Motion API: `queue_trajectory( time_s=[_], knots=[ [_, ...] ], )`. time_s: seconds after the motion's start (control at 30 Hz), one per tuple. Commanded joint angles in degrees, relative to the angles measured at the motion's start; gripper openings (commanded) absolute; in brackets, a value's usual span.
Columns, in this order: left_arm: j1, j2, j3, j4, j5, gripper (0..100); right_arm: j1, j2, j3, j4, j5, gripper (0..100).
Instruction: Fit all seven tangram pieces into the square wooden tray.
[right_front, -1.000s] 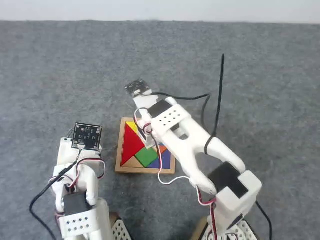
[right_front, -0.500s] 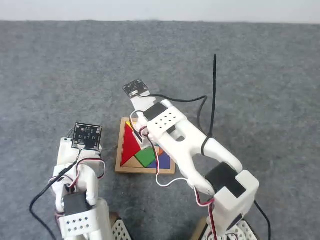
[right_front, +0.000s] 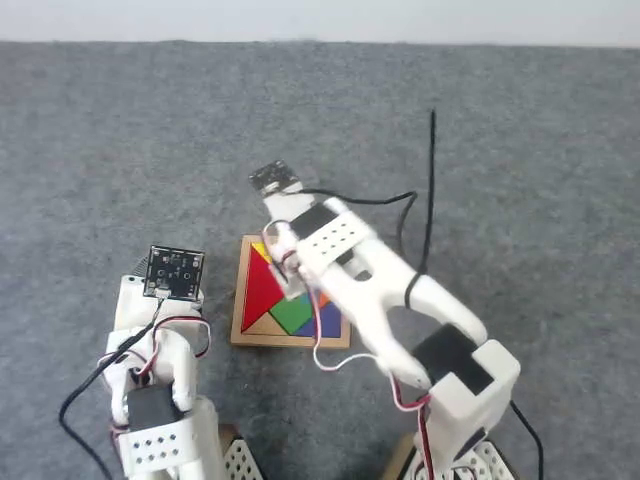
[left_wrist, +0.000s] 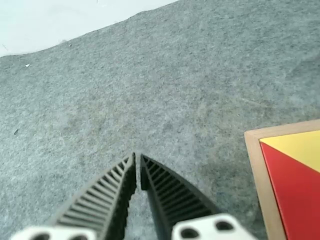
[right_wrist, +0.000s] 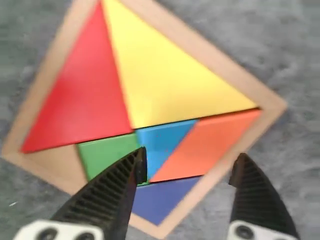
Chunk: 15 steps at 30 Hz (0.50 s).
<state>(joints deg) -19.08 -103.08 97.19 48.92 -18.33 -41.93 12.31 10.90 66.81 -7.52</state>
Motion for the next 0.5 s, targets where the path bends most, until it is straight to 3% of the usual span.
queue_trajectory(
  time_s=[0.0,0.13,0.3,0.47],
  knots=[
    [0.0,-1.05,-0.84,0.26,-0.53,2,5.05,-5.85,-2.55,0.66,4.31,11.3],
    [0.0,-1.05,-0.84,0.26,-0.53,2,11.74,-7.08,-2.46,1.8,8.0,0.5],
    [0.0,-1.05,-0.84,0.18,-0.53,2,18.33,-6.99,-2.46,-0.31,6.51,2.6],
    [0.09,-1.05,-0.84,0.18,-0.53,2,20.0,-6.99,-2.11,-0.92,5.36,3.0]
  ],
)
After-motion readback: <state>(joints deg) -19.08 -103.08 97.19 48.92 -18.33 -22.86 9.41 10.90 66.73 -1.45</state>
